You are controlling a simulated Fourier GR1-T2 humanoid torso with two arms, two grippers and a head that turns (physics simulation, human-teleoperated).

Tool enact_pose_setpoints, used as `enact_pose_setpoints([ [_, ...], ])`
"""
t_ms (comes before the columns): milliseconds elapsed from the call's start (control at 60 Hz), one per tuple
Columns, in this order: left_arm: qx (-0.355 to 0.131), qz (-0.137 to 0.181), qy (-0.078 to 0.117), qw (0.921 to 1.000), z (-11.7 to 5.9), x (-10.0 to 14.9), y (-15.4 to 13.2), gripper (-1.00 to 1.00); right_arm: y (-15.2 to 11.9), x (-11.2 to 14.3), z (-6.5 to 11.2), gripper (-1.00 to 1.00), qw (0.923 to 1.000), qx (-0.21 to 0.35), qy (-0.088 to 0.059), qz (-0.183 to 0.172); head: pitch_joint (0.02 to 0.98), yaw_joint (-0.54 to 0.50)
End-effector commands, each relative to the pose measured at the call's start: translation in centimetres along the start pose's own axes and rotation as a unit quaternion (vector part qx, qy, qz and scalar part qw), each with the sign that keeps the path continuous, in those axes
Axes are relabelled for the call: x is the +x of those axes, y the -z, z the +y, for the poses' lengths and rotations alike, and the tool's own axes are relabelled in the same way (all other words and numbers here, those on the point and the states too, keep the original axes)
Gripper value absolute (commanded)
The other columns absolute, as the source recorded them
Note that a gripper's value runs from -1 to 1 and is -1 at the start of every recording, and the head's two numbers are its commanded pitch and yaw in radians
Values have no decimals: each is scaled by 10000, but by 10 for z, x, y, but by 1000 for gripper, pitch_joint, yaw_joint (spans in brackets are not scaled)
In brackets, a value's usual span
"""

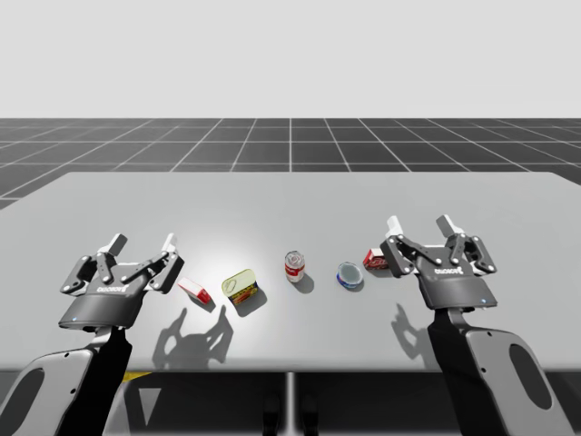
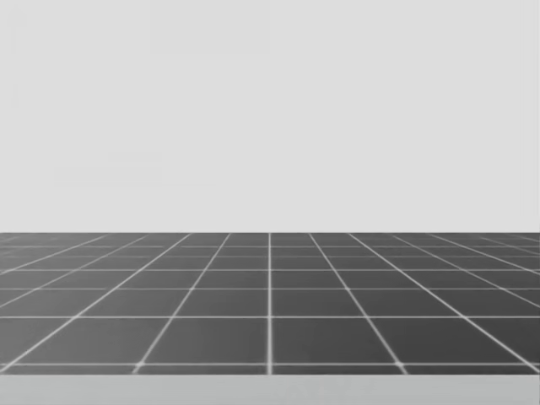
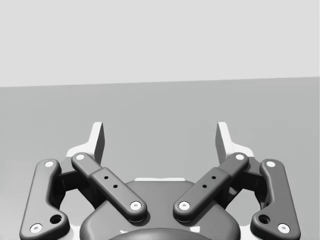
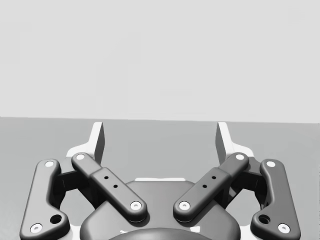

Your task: Pick up the tuna fish can and lift it.

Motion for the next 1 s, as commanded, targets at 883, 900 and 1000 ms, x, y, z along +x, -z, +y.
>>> enact_pose_setpoints([
  [883,-47,-38,134,9999,1,0,0,-1000,2,2,-2,-1000,9997,-48,-1,225,774,-175],
  [900,-55,-37,136,9999,0,0,0,-1000,2,2,-2,-1000,9997,-80,-9,226,791,-192],
  [1000,-93,-32,135,9999,-2,0,-1,-1000,3,1,-1,-1000,9997,-101,-104,197,843,-244],
])
